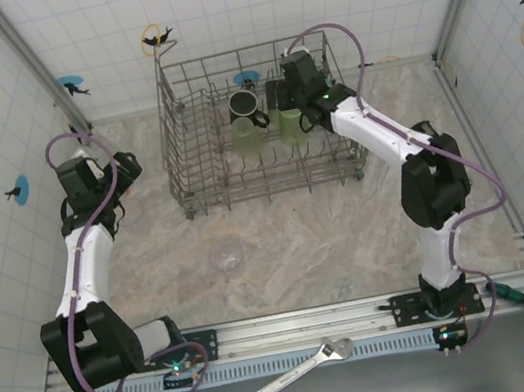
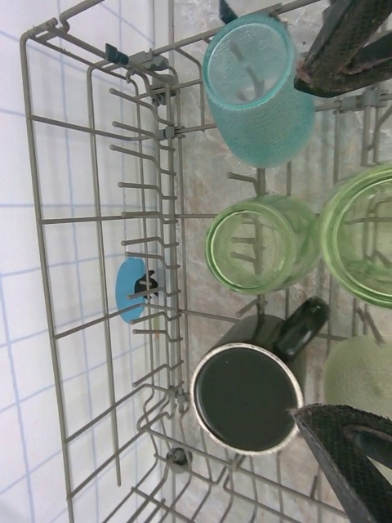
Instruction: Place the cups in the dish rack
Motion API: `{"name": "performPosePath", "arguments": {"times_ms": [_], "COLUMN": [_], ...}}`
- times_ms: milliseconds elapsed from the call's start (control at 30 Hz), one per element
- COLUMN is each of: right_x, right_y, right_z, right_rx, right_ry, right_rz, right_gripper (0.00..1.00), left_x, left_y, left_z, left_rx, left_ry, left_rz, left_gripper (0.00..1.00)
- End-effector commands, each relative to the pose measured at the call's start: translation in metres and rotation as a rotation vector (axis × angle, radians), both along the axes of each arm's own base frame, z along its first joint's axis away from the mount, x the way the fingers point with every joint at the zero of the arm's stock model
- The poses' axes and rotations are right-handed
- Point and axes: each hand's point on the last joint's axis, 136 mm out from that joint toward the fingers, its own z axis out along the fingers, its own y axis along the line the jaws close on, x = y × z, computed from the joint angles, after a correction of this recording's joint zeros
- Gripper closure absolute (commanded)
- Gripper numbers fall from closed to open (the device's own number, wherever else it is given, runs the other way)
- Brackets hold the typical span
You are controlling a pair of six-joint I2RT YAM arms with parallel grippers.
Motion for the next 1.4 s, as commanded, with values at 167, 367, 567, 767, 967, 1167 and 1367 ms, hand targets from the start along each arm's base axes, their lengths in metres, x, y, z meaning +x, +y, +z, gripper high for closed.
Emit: {"name": "performPosePath", "arguments": {"times_ms": [167, 367, 567, 767, 967, 1167, 1367], "right_x": [-0.052, -0.086, -0.107, -0.125, -0.137, -0.141, -0.148], "right_y": [-0.012, -0.043, -0.085, -0.115, -0.115, -0.124, -0.128], "right_z": [0.014, 0.015, 0.02, 0.005, -0.003, -0.015, -0.032], "right_rx": [0.02, 0.033, 0.058, 0.085, 0.132, 0.063, 0.044], "right_ry": [0.015, 0.006, 0.012, 0.055, 0.068, 0.088, 0.129], "right_rz": [0.043, 0.03, -0.004, -0.036, -0.011, -0.019, -0.01], "right_gripper": [0.0, 0.0, 0.0, 0.0, 0.0, 0.0, 0.0], "left_x": [-0.001, -0.008, -0.015, -0.032, -0.044, -0.056, -0.058], "left_y": [0.013, 0.032, 0.04, 0.047, 0.037, 0.032, 0.024], "left_z": [0.004, 0.004, -0.008, -0.032, -0.041, -0.066, -0.087], "left_rx": [0.015, 0.094, 0.153, 0.192, 0.141, 0.121, 0.077], "left_ry": [-0.008, 0.013, 0.071, 0.232, 0.284, 0.398, 0.47], "left_rz": [0.071, 0.159, 0.177, 0.197, 0.171, 0.148, 0.115], "left_gripper": [0.02, 0.02, 0.02, 0.02, 0.02, 0.02, 0.06]}}
